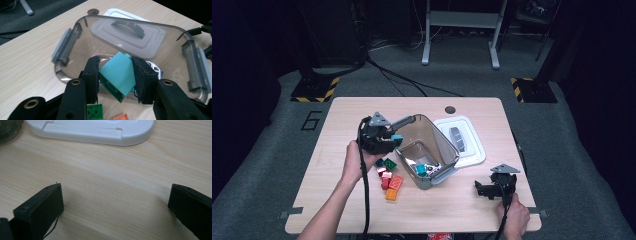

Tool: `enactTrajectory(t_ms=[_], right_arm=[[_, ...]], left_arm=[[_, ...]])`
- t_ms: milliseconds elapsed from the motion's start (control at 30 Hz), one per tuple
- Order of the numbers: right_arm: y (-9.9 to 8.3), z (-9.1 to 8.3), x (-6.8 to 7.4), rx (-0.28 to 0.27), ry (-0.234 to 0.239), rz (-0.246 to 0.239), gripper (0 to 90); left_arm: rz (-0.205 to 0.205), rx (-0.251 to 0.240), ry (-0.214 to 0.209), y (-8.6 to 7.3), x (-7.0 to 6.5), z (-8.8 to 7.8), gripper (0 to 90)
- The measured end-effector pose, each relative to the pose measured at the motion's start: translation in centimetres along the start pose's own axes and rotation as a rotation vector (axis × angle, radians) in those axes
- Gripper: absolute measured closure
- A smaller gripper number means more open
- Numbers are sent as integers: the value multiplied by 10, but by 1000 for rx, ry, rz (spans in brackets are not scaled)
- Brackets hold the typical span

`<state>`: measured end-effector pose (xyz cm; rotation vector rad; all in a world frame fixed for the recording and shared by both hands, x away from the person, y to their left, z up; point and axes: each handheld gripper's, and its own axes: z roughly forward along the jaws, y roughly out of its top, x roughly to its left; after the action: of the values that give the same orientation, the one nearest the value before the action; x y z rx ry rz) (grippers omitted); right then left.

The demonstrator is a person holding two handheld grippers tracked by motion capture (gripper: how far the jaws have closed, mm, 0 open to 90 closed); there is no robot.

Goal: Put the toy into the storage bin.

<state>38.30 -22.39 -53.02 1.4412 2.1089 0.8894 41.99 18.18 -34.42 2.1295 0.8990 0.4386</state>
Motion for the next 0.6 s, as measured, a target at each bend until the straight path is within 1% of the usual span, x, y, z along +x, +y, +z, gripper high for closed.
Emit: enactTrajectory(t_ms=[300,500,600], right_arm=[[0,0,0,0,0,0,0],[0,0,0,0,0,0,0],[0,0,0,0,0,-1,0]], left_arm=[[36,19,-46,6,-22,19,599],[25,45,-83,3,-33,35,599],[19,73,-90,-2,-36,41,598]])
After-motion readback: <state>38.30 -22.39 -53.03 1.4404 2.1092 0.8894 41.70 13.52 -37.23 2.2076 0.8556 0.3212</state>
